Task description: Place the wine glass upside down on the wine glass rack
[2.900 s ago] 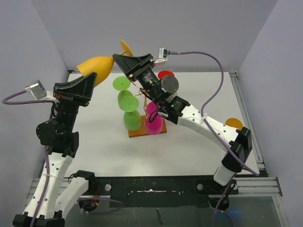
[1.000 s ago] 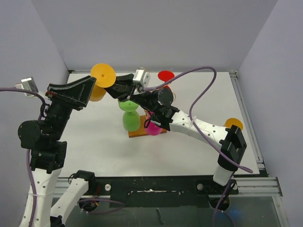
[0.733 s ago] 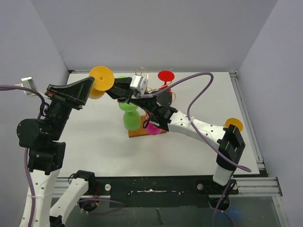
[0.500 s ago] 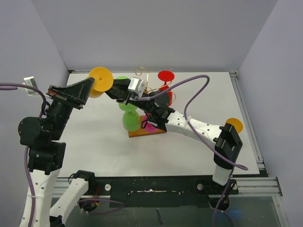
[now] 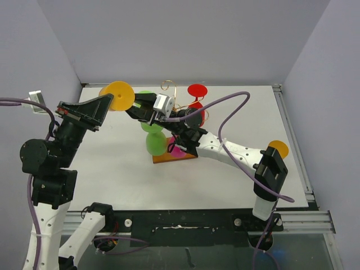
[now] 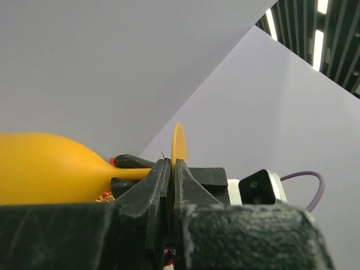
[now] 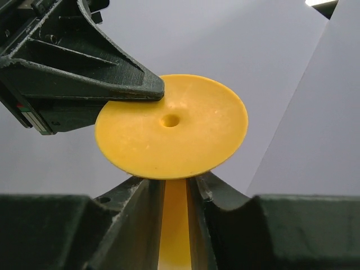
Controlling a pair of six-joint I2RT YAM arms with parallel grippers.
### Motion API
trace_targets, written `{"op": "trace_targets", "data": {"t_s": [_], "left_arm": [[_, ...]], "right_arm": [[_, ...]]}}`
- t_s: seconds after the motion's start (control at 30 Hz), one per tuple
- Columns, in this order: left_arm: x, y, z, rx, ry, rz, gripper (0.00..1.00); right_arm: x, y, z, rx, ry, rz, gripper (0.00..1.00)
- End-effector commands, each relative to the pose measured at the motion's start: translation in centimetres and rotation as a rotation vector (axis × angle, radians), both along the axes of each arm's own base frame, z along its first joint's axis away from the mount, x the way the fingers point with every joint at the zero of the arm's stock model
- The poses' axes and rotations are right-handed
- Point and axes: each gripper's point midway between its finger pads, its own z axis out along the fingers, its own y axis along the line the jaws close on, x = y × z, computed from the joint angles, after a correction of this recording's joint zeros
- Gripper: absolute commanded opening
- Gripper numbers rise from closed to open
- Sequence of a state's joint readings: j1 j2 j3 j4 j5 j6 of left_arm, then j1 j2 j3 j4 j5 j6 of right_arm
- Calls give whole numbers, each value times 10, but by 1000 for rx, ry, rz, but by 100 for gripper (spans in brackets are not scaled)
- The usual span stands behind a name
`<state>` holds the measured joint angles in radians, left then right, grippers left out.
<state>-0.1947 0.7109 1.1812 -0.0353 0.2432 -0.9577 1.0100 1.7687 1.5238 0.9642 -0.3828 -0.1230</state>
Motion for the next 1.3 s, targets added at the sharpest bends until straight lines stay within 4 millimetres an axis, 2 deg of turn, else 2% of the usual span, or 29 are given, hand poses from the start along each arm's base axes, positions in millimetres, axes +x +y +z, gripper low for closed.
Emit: {"op": "trace_targets", "data": {"t_s": [0.0,0.1,0.17,0.3,0.53,0.67,0.8,0.9,1.0,1.13,1.27], "left_arm": [[-25,1,41,-5,-135,-20,0],[-33,9,54,-6,-172,26,0],[-38,17,64,-7,-201,77,0],[-44,27,77,0,-241,139,0],[-28,25,74,23,-223,147,0],[-6,18,65,57,-170,139,0],[27,9,55,124,-93,131,0],[50,1,49,163,-67,114,0],[75,-2,43,178,-47,126,0],[111,-11,31,216,-3,109,0],[145,-28,22,242,-15,47,0]], "right_arm": [[-19,-26,37,130,0,16,33],[-23,-43,47,182,38,9,48],[-22,-52,50,202,59,-13,54],[-28,-70,55,211,63,-32,61],[-48,-103,65,225,82,-19,66],[-51,-126,64,239,140,-43,67],[-41,-153,56,248,278,-117,67],[-37,-173,45,238,363,-177,66],[-38,-186,31,152,400,-238,64],[-37,-217,16,126,486,-324,64],[-35,-234,-4,82,546,-388,64]]}}
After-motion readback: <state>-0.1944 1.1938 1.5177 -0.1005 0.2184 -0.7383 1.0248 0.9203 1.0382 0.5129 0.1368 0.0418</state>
